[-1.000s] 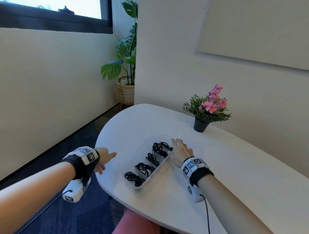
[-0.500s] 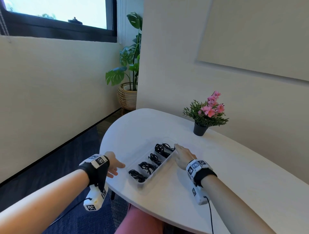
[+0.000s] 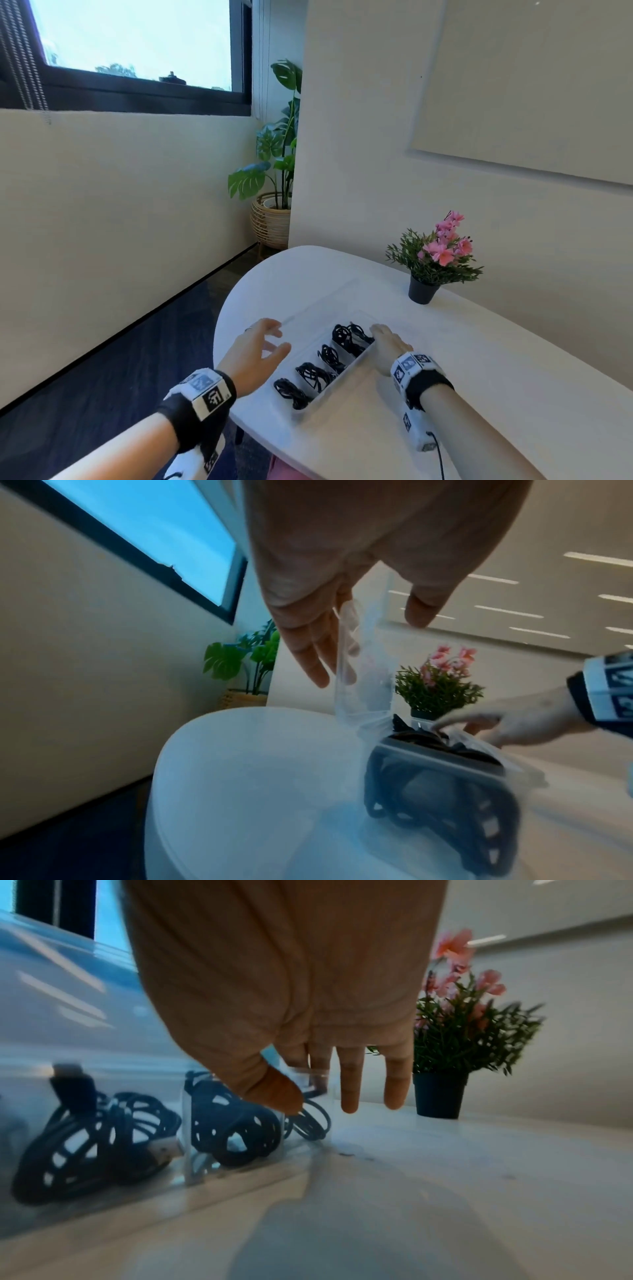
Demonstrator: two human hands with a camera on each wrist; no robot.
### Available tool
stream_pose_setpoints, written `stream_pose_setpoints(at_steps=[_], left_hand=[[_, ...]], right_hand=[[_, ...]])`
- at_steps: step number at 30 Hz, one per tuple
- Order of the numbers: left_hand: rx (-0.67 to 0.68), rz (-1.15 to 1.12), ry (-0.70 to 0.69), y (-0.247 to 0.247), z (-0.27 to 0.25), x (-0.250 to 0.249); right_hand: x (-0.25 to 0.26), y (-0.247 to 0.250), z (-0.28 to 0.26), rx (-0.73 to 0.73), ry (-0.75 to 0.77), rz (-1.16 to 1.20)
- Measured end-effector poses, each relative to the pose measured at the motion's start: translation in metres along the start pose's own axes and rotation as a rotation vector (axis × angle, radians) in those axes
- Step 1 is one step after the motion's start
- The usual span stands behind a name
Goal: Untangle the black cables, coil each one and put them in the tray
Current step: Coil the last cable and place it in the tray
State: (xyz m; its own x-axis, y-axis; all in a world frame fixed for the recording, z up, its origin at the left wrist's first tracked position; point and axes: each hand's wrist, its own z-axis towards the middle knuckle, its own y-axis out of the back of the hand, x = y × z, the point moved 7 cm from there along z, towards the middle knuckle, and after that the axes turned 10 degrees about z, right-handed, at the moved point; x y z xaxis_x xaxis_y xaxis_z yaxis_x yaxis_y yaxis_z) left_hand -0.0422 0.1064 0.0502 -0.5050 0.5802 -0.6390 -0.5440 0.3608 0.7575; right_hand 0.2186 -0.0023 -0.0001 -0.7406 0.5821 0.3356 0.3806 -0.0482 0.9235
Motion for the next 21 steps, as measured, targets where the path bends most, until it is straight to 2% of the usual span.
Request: stream_pose_setpoints(at_steps=[3, 8, 9, 10, 12, 14, 16, 21], left_hand=[[0.047, 0.151, -0.158, -0.004, -0.009, -0.019], [0.252, 0.352, -0.331, -0.041, -0.025, -0.041], [0.284, 0.406, -0.361, -0.05, -0.028, -0.042], [0.299, 0.46, -0.386, -0.057, -0.029, -0.042], [0.308, 0.54, -0.413, -0.064, -0.027, -0.04], [0.323, 0.579, -0.426, -0.066, -0.023, -0.04], [0.337, 0.622, -0.425, -0.067, -0.017, -0.037], [0.291, 0.721, -0.402, -0.053, -0.001, -0.036]], right_hand=[[-0.006, 0.015, -0.01, -0.152, 0.057, 0.226], [-0.01, 0.043, -0.025, -0.435, 0.142, 0.509], [-0.007, 0.047, -0.026, -0.452, 0.189, 0.512], [-0.002, 0.047, -0.026, -0.424, 0.234, 0.451], [0.01, 0.035, -0.025, -0.26, 0.287, 0.244], [0.011, 0.013, -0.023, -0.068, 0.26, 0.033], [0.005, -0.005, -0.021, 0.047, 0.194, -0.052], [0.011, -0.009, -0.015, -0.011, 0.152, -0.1]])
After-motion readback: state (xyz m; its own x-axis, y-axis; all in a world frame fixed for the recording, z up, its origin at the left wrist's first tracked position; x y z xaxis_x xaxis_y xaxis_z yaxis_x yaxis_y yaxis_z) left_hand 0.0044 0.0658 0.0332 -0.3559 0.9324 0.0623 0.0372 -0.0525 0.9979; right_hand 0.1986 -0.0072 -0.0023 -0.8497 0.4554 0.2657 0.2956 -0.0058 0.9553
